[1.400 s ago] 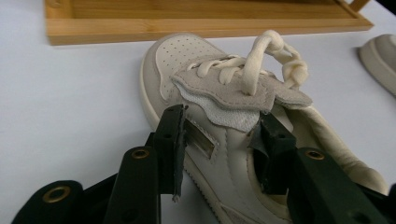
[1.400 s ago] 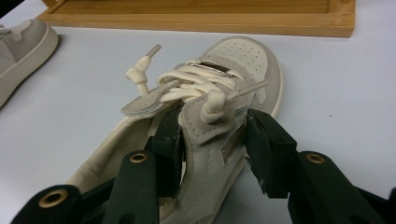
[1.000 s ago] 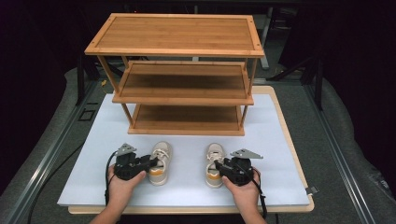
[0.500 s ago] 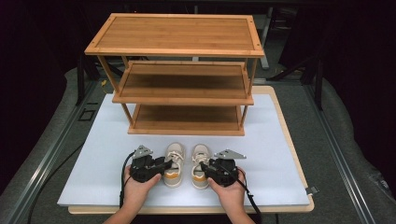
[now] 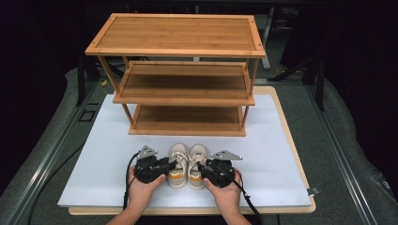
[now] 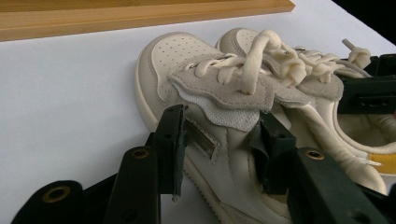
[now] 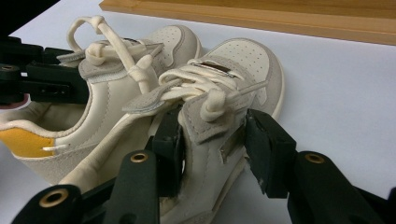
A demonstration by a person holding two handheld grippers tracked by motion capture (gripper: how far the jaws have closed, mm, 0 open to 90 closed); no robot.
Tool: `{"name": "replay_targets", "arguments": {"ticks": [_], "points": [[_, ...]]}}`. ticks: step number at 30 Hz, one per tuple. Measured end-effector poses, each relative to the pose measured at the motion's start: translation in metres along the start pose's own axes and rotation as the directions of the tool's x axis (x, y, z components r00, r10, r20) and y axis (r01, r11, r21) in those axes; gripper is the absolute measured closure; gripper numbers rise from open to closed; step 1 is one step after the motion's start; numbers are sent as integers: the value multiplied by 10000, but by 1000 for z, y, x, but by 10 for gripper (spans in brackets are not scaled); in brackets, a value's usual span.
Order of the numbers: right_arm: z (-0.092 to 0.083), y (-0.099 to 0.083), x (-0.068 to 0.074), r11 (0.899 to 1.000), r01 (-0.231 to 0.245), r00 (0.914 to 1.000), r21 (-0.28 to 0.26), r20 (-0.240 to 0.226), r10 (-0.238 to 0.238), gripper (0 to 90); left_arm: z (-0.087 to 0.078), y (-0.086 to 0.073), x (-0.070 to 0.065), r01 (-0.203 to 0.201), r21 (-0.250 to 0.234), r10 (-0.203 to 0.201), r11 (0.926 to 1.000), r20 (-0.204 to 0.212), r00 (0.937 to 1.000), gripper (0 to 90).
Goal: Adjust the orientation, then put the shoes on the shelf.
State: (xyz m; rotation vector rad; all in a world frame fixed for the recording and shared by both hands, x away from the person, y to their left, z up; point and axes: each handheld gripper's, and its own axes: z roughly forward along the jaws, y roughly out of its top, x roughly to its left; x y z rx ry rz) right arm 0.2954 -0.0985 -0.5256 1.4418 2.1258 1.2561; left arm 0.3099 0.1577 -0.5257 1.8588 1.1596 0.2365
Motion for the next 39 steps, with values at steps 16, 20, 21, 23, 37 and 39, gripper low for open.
{"name": "replay_targets", "arguments": {"ticks": [16,20,21,23,37,39], "points": [[3,0,1,9976,-515,9987,-454,30,517,512,4,1,4,314,-301,-309,9991,168,9994,554],[-4,0,3,9957,-493,9988,-781,-14,493,504,2,0,3,338,-405,-332,9986,170,9993,547],[-6,0,3,9958,-496,9988,-768,-28,496,501,0,-1,3,333,-456,-325,9984,172,9993,546],[-8,-1,3,9953,-550,9985,-801,-12,551,491,-2,-1,2,279,-559,-273,9980,129,9995,537],[-7,-7,8,9867,-1229,9923,-1064,27,1239,449,-3,-9,2,995,-856,-987,9914,133,9950,525],[-4,-9,7,9845,-1386,9902,-1077,-1,1394,450,-2,-9,2,1044,-865,-1035,9908,140,9945,522]]}}
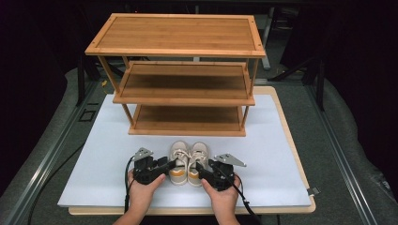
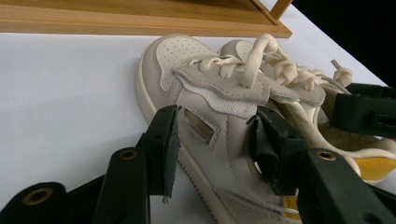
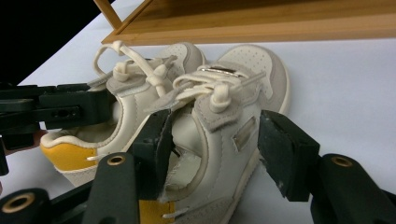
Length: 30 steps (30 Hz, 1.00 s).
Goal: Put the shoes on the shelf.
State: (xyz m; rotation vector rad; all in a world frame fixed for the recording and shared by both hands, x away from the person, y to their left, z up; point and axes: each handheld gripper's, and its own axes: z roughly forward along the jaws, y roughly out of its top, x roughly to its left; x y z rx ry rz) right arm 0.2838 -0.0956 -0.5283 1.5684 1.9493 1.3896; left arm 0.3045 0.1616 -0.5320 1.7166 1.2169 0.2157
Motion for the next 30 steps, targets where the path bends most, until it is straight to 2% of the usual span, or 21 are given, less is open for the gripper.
{"name": "replay_targets", "arguments": {"ticks": [7,9,12,20,23,27,29,30], "points": [[0,-6,-4,9986,-528,9985,-73,-141,527,509,3,-3,-2,117,-120,-118,9999,-97,9999,551],[0,-7,-4,9976,-669,9977,-168,-134,667,520,4,-4,-2,224,-185,-225,9996,-90,9997,548],[2,-7,-5,9969,-787,9968,-13,-161,787,527,6,-6,-2,421,-252,-422,9988,-67,9991,540],[4,-9,-6,9958,-892,9959,-226,-163,888,530,8,-8,-1,528,-314,-529,9981,-28,9986,529],[4,-10,-6,9952,-943,9954,-243,-178,939,532,8,-10,0,670,-476,-668,9966,64,9977,521],[5,-11,-5,9938,-1070,9942,-309,-173,1065,534,9,-12,-2,769,-664,-772,9948,-20,9970,528],[6,-12,-5,9933,-1085,9941,-390,-28,1085,538,9,-12,-2,798,-716,-804,9942,-53,9967,534],[5,-12,-5,9923,-1167,9931,-422,-151,1162,539,9,-12,-2,801,-725,-807,9941,-55,9967,537]]}}
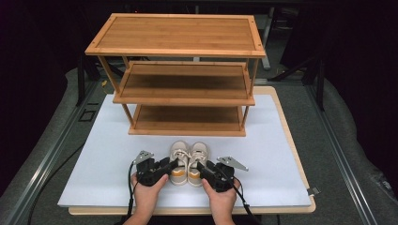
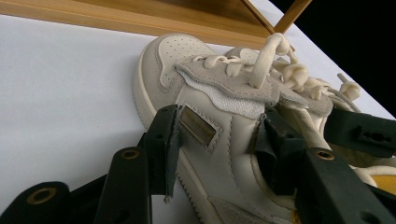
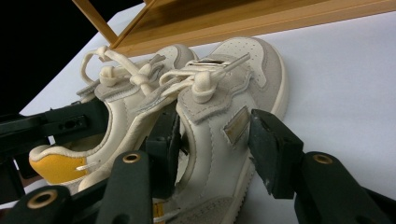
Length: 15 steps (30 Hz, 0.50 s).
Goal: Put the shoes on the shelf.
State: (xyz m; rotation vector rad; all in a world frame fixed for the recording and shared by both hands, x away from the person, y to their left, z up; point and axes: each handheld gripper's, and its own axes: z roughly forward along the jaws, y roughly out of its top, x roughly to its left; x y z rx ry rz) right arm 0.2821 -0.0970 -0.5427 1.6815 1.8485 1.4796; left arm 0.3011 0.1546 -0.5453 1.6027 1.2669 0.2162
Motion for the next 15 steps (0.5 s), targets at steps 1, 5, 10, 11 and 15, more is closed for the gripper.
{"name": "replay_targets", "arguments": {"ticks": [1,5,10,11,15], "points": [[0,0,0,9999,-89,10000,-72,43,89,539,0,0,0,19,-10,-19,10000,-9,10000,538],[0,-1,-1,9999,-146,9999,-74,-17,145,546,0,0,-1,20,-10,-20,10000,-45,10000,541],[0,-2,0,9998,-145,9998,-167,95,146,552,0,-1,-1,38,-77,-38,10000,-81,10000,545],[0,-2,0,9998,-141,9998,-167,112,143,553,0,-1,-1,37,-85,-38,10000,-72,10000,545],[0,-2,1,9998,-27,9998,-183,194,31,556,0,-2,0,94,-155,-94,9998,3,10000,546]]}}
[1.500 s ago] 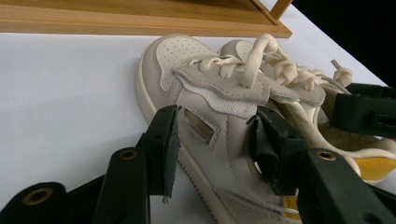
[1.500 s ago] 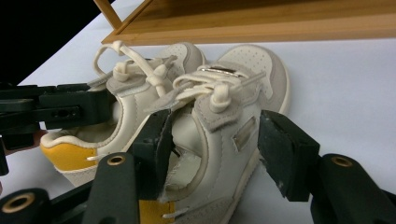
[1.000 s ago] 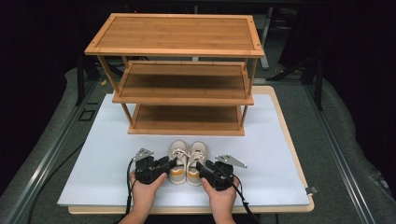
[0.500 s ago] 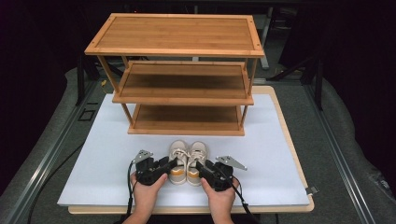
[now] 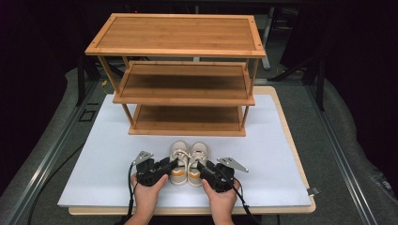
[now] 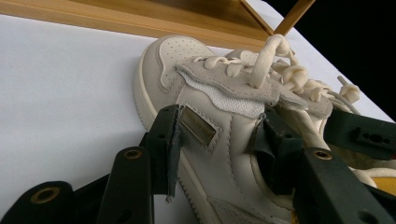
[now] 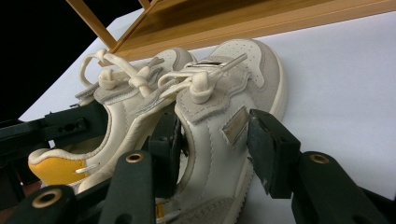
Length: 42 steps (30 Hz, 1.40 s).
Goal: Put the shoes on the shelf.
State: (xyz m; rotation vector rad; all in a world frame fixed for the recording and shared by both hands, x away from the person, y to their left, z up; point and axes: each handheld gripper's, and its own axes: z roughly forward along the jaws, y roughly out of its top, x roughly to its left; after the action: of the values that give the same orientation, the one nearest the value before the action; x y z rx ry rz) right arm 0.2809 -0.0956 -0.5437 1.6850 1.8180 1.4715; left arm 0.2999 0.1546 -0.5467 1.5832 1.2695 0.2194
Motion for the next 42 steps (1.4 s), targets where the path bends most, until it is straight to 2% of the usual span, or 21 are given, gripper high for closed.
{"name": "replay_targets", "arguments": {"ticks": [4,11,17,23,30,32,37,39,40,42], "points": [[1,0,0,10000,41,9999,-57,-97,-41,560,0,0,0,13,-8,-13,10000,39,10000,549],[0,3,1,9993,158,9999,325,-1,-158,570,0,0,-1,-29,-44,29,10000,-40,10000,557],[1,2,1,9999,53,10000,89,-57,-52,581,0,0,-1,-25,-47,25,10000,-25,10000,567],[0,2,2,9998,-2,10000,185,-58,3,585,-1,0,-2,-33,-19,32,10000,-164,9999,571],[1,2,5,9999,77,10000,-99,31,-77,588,-1,1,-2,-91,-36,90,10000,-196,9998,573],[1,2,5,10000,92,9999,7,141,-93,588,-1,2,-2,-80,-43,80,10000,-209,9997,573],[0,4,4,10000,-58,10000,33,-77,58,589,-2,3,-1,0,-47,-1,10000,-113,9999,573],[1,4,5,9997,-139,9998,-198,-112,137,589,-3,5,-2,0,-100,-1,10000,-111,9999,573],[0,5,5,9998,-124,9999,-128,-25,124,589,-4,5,-2,-6,-110,4,9999,-103,9999,573],[0,6,6,9995,-118,9998,-282,-164,113,589,-5,7,-2,19,-136,-20,9999,-84,10000,573]]}}
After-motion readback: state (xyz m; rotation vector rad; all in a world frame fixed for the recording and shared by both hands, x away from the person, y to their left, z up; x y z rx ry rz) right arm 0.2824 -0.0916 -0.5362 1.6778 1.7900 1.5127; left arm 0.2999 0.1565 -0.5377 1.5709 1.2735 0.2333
